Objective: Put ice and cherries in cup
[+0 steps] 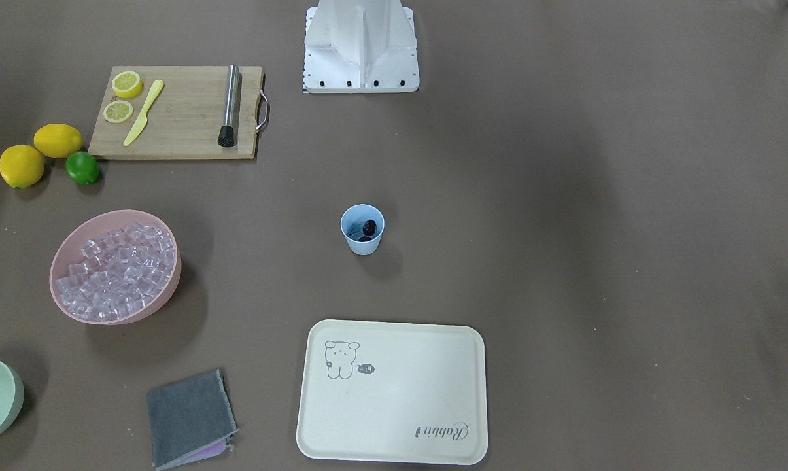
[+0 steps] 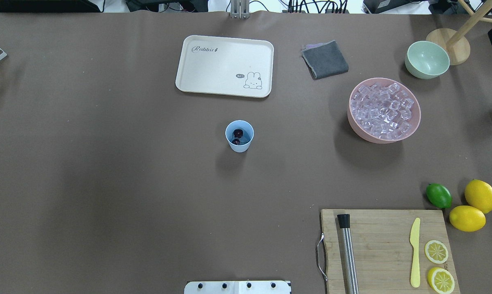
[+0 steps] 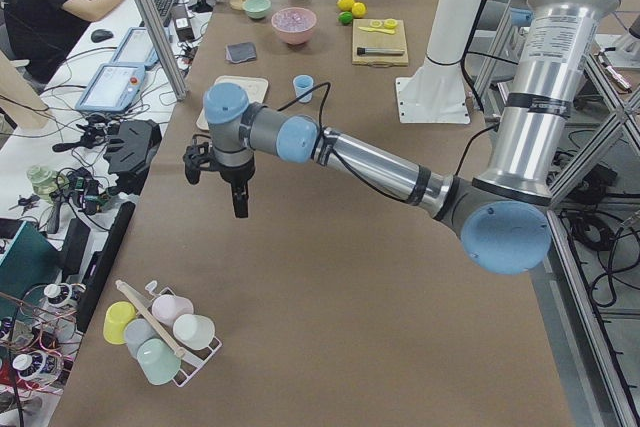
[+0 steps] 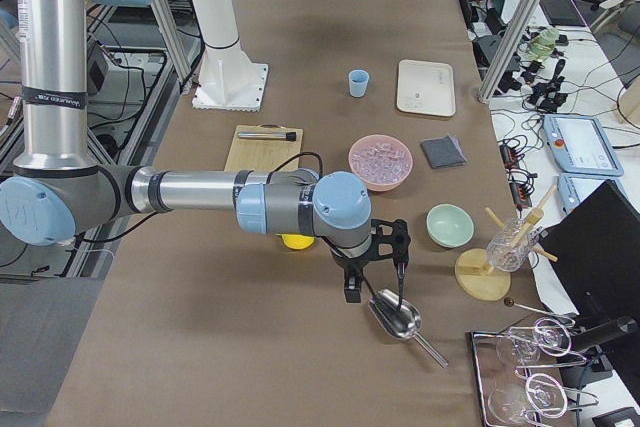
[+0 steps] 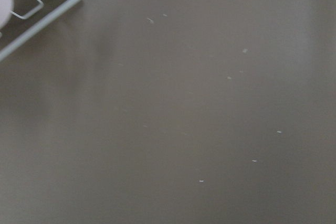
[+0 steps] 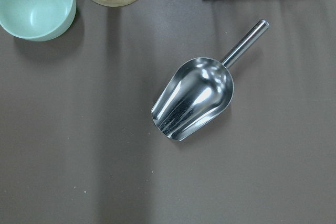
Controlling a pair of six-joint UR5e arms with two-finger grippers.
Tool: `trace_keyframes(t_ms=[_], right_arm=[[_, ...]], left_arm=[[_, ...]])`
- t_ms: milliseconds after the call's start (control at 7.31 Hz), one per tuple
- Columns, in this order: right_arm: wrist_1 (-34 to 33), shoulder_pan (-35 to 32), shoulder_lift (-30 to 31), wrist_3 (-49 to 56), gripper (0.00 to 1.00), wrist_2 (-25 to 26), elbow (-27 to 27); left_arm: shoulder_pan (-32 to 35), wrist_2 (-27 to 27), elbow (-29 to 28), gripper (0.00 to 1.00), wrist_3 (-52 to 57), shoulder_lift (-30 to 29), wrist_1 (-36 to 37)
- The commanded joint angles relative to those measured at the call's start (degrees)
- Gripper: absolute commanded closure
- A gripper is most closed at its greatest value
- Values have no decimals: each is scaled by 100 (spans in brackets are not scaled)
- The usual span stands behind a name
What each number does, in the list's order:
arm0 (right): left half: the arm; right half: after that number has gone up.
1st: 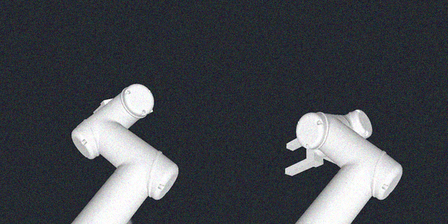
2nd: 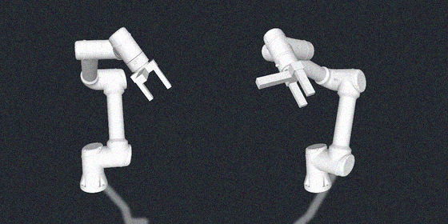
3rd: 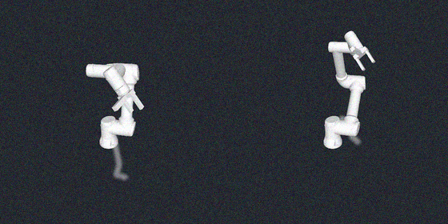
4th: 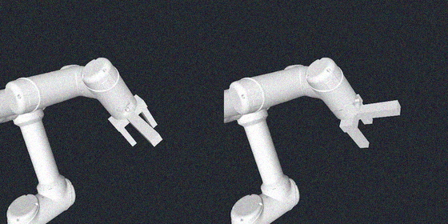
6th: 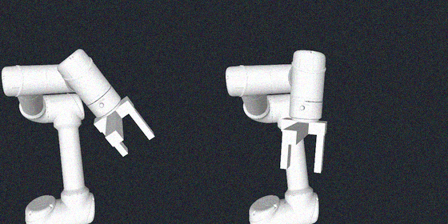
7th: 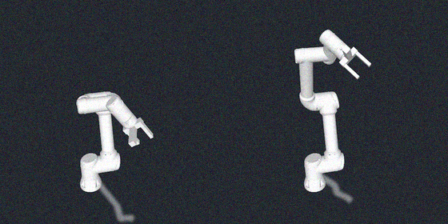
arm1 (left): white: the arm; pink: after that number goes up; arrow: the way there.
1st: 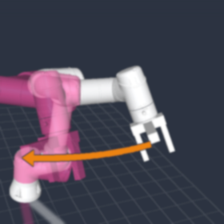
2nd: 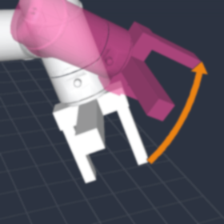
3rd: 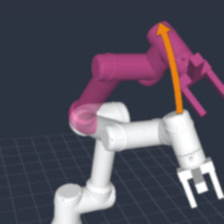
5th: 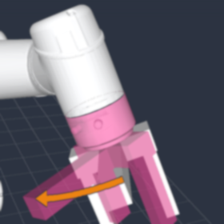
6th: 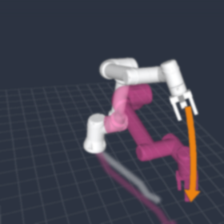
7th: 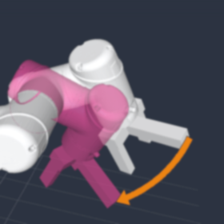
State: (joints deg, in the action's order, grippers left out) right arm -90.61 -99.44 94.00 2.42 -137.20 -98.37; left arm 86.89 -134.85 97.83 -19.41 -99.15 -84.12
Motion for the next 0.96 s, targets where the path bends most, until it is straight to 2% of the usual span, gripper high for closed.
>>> trace_keyframes(t_ms=[0, 137, 274, 410, 547, 684, 821], right_arm=[[0, -5, -13, -5, 0, -8, -7], [0, 4, -13, -5, 0, -8, -7], [0, 4, -5, -13, 0, -26, -7], [0, 4, -13, -14, 0, -17, -7], [0, 4, -13, -14, 0, -8, -7], [0, 4, -39, -14, 0, 0, -7], [0, 4, -48, -14, 0, 0, -7]], left_arm=[[757, -130, -168, 2, 1235, 579, -34], [881, -104, 102, 2, 1229, 782, -52], [943, -68, 679, 2, 1203, 1619, -478], [961, -51, 720, 2, 1203, 1775, -726], [927, -59, 216, 2, 1212, 1368, -737], [927, -59, -33, 2, 1255, 1120, -746], [935, -94, 25, 2, 1247, 1057, -746]])
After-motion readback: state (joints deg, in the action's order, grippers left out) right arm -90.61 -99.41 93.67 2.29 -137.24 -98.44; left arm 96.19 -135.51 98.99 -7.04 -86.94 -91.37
